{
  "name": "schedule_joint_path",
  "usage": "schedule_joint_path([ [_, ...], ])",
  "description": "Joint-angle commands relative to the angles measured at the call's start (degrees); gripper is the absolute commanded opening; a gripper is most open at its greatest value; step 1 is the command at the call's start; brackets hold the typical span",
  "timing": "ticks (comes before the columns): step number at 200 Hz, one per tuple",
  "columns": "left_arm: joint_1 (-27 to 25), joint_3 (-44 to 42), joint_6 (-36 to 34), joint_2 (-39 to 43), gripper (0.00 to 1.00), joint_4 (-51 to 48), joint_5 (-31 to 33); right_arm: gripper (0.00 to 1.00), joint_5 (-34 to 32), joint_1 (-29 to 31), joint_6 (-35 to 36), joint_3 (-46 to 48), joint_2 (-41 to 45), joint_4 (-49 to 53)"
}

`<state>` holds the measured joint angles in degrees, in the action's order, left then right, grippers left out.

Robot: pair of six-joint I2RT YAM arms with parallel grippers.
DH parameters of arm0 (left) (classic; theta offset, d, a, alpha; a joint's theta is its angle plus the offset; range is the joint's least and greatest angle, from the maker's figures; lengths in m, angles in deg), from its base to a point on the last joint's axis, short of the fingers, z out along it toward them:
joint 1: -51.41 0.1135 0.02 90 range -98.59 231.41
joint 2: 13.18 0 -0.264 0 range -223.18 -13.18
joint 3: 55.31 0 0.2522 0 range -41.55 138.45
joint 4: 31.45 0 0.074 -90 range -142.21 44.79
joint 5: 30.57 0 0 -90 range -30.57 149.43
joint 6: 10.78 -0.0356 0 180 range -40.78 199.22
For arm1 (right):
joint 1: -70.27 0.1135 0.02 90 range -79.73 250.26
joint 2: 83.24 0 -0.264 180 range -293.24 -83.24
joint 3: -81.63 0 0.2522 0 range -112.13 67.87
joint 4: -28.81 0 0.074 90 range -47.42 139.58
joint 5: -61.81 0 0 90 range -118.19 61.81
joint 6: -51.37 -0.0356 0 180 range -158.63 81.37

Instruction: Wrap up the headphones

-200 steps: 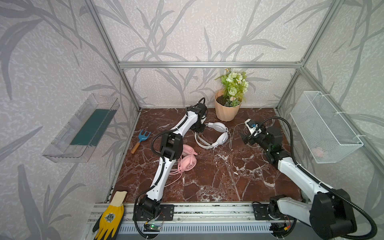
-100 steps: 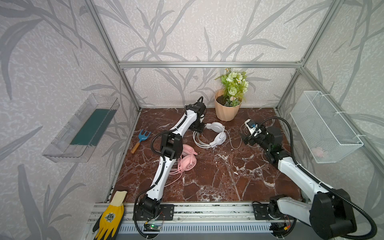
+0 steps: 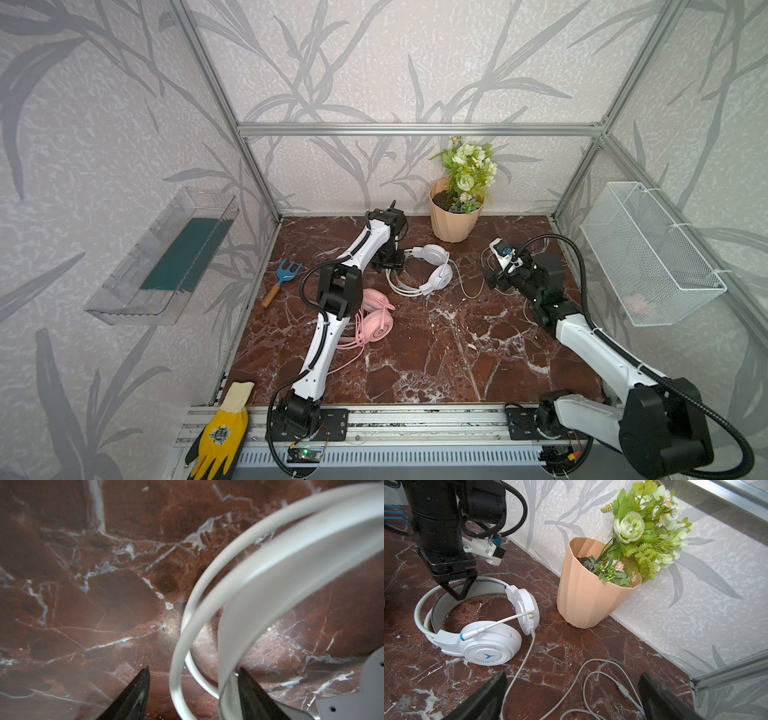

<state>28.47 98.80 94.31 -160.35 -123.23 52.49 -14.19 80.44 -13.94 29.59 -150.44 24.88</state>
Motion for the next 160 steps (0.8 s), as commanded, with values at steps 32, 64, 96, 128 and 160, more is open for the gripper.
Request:
schedule_joint_path([
  [32,-0.7,-2.8,3.9,0.7,0.51,-2.1,-1.5,0.99,0.1,-0.2,0.1,0.3,1.0,0.1],
  [64,-0.7,-4.9,4.6,0.6,0.46,-1.2,-0.3,0.99,-0.1,-0.2,0.2,0.6,0.2,0.3],
  [96,-0.6,-5.9,5.0,0.5,0.34,0.4,0.4,0.99,-0.7,-0.2,1.2,0.4,-0.5,1.7],
  [128,-0.4,-5.1,5.5,0.7,0.12,1.3,1.3,0.99,-0.7,-0.2,1.3,0.3,-0.5,1.6],
  [160,0.2,-3.8,5.7,1.8,0.0,1.7,1.2,0.99,-0.7,-0.2,1.3,0.4,-0.8,1.6],
])
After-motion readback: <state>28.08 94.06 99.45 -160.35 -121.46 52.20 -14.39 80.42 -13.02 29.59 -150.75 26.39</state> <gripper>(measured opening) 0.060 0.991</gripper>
